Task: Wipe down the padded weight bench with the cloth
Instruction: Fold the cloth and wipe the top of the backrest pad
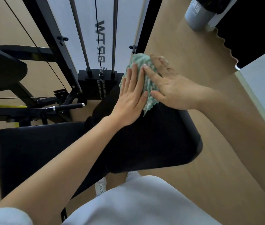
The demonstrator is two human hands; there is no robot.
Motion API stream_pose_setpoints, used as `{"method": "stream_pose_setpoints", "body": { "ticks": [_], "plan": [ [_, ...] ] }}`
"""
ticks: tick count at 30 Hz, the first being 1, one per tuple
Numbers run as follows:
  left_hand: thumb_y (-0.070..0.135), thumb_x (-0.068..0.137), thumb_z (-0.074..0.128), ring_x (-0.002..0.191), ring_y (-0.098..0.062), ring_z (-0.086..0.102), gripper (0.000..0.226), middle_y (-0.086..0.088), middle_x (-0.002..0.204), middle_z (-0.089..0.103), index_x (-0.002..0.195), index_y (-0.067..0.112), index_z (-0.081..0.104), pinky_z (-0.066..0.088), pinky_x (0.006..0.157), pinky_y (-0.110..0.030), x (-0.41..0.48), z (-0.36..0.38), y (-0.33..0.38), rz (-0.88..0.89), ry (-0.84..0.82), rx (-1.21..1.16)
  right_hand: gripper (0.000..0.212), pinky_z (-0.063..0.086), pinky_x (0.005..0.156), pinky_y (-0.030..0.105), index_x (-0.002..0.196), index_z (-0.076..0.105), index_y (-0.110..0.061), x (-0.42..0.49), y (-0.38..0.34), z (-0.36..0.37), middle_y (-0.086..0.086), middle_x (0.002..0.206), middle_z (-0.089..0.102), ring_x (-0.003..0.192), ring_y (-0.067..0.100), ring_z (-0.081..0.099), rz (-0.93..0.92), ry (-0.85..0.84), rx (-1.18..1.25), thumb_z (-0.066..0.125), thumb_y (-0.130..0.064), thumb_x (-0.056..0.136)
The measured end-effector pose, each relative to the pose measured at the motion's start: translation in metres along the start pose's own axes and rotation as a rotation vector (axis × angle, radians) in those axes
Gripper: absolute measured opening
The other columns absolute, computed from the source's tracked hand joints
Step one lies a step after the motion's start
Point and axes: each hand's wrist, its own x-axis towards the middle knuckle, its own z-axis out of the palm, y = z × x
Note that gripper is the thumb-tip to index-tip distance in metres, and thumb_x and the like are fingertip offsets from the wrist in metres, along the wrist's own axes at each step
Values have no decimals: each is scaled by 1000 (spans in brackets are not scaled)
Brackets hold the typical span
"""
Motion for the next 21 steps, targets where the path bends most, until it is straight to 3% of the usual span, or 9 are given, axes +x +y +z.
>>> {"method": "stream_pose_setpoints", "body": {
  "ticks": [4,7,9,12,16,21],
  "plan": [
    [34,110,25,159,-36,-11,66,-21,171,-8,161,4,-2,6,128,-59,-43,21,20,74,-9,26,68,-5,128,41,160,-13,-15,-56,-16,37,10,165,-32,153,24,-28,49,88,-132,23,-38,107],
    [32,109,28,159,-39,-6,65,-24,170,-3,160,1,1,11,127,-61,-77,39,33,99,-4,11,69,17,127,50,160,16,-5,-87,-30,72,19,170,0,157,36,2,71,275,-289,25,-37,100],
    [34,110,26,159,-39,-4,65,-25,170,-2,160,0,3,12,126,-61,-100,52,39,99,-17,5,66,22,123,52,154,35,-2,-105,-39,90,19,166,22,154,40,19,86,350,-331,31,-35,98],
    [41,111,18,159,-40,-2,66,-27,169,0,159,-2,4,14,126,-62,-130,69,44,107,-17,12,59,26,119,55,148,47,-2,-125,-50,107,17,161,35,150,42,28,65,407,-396,38,-32,98],
    [45,110,16,159,-36,-5,68,-24,170,-5,160,3,-1,9,128,-58,-140,74,45,87,-27,-11,62,31,119,56,150,46,-5,-132,-55,105,14,161,37,152,37,27,59,394,-383,40,-38,98],
    [43,108,21,159,-26,-15,70,-14,171,-14,162,6,-4,-5,130,-45,-88,57,25,-43,33,-128,64,26,123,54,154,37,-4,-85,-52,80,13,163,33,154,34,22,111,345,-379,31,-41,101]
  ]
}}
